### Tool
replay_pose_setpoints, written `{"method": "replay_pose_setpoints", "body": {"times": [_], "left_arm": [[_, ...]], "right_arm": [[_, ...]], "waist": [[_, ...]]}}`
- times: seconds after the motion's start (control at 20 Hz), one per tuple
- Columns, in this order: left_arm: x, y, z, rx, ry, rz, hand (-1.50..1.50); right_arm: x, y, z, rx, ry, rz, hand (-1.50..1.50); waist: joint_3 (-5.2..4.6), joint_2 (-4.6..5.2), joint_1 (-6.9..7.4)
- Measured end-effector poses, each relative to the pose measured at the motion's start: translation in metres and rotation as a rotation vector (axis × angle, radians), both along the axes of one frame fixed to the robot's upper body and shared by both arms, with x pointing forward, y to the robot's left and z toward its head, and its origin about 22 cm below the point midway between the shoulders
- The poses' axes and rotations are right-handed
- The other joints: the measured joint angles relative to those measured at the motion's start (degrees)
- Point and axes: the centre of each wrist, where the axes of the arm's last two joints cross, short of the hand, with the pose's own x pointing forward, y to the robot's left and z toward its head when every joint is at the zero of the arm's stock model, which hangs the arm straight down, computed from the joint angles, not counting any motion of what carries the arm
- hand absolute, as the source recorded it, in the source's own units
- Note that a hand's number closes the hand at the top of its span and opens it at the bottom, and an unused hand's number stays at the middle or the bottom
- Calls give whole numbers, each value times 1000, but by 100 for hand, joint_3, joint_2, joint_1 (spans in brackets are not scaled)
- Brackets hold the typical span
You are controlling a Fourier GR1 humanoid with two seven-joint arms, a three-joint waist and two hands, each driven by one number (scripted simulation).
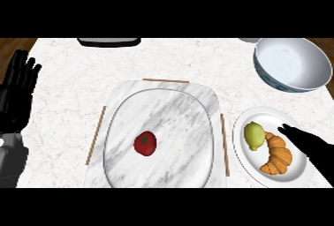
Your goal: Pick the croissant from the plate and place it in the bowl
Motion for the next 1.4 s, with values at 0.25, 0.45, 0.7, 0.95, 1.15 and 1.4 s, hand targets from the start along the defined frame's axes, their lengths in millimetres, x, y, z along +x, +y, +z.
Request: {"method": "replay_pose_setpoints", "body": {"times": [0.25, 0.45, 0.7, 0.95, 1.15, 1.4], "left_arm": [[0, -3, 6, -1, 5, 6, 0], [-2, 0, 4, -4, 2, 7, 0], [-6, -1, 3, 4, 3, 3, 0], [-3, -4, 2, 2, 1, 1, 0], [2, -6, 1, 7, -4, 5, 0], [-1, -1, -1, 2, 2, 3, 0]], "right_arm": [[-1, -12, -27, -1, 10, -9, -150], [6, -19, -33, 20, -3, 0, -150], [9, -19, -47, 31, -11, 38, -150], [22, -23, -60, 19, 0, 46, -150], [24, -20, -76, 8, 12, 41, -150], [26, -17, -86, -1, 27, 43, -150]], "waist": [[1, -4, -16], [1, -3, -12], [1, -4, -12], [-1, -2, -9], [-1, -1, -12], [-1, -3, -13]]}}
